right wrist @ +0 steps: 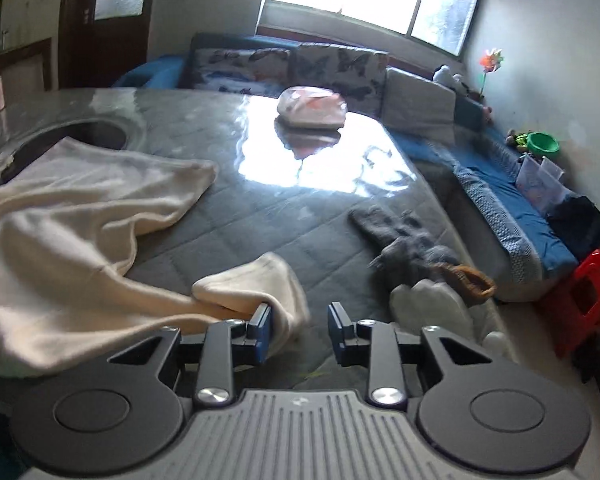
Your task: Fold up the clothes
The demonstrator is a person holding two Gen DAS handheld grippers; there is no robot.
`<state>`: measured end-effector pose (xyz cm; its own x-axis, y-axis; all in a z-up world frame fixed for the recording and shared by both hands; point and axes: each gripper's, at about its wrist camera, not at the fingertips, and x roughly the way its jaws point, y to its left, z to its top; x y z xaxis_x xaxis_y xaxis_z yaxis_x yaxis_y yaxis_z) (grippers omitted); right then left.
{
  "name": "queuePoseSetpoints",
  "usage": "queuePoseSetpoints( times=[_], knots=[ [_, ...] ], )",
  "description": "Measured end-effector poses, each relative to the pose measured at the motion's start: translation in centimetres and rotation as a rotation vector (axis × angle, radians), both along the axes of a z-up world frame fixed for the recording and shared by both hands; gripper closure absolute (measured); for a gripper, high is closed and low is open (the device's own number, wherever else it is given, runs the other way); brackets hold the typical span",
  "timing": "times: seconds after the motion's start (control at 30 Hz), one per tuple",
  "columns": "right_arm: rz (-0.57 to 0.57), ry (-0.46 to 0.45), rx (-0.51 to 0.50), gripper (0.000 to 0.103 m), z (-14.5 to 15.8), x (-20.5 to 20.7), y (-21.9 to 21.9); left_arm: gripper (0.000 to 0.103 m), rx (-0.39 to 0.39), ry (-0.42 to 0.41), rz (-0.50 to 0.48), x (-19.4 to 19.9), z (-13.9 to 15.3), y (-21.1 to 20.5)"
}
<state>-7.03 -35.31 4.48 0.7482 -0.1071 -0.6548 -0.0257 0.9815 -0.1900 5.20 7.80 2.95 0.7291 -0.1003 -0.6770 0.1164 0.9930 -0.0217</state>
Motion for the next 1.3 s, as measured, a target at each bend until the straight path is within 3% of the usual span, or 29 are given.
queuePoseSetpoints(
  times=[0.13, 0.4, 0.67, 0.87, 0.93, 1.07, 1.13, 1.17, 1.3],
  knots=[
    [-0.001, -0.047, 0.007, 0.067, 1.5, 1.2, 0.1, 0.058, 0.008, 0.01, -0.003, 3.1, -1.0, -0.9],
    [0.135, -0.1, 0.042, 0.067, 3.0, 6.2, 3.2, 0.061, 0.043, 0.019, -0.033, 6.9, -2.7, -2.4],
    [0.235, 0.033, 0.135, 0.067, -0.5, 14.1, 6.1, 0.092, 0.059, 0.028, -0.072, 8.7, -3.7, -3.3],
    [0.233, 0.123, 0.166, 0.068, -3.5, 18.3, 6.9, 0.095, 0.08, 0.007, -0.09, 9.2, -4.0, -3.3],
    [0.234, 0.148, 0.197, 0.071, -3.9, 19.0, 6.7, 0.096, 0.088, 0.001, -0.075, 9.3, -3.9, -2.9],
    [0.258, 0.162, 0.225, 0.097, -4.2, 20.5, 7.4, 0.096, 0.082, -0.008, -0.04, 9.8, -3.8, -1.6],
    [0.277, 0.151, 0.212, 0.099, -4.1, 21.4, 8.3, 0.097, 0.092, -0.02, -0.021, 10.1, -3.7, -1.0],
    [0.288, 0.135, 0.194, 0.1, -4.0, 21.8, 9.0, 0.102, 0.103, -0.027, -0.008, 10.3, -3.7, -0.7],
    [0.311, 0.085, 0.157, 0.102, -3.4, 24.1, 11.2, 0.102, 0.101, -0.026, 0.03, 11.6, -3.7, 0.7]
  ],
)
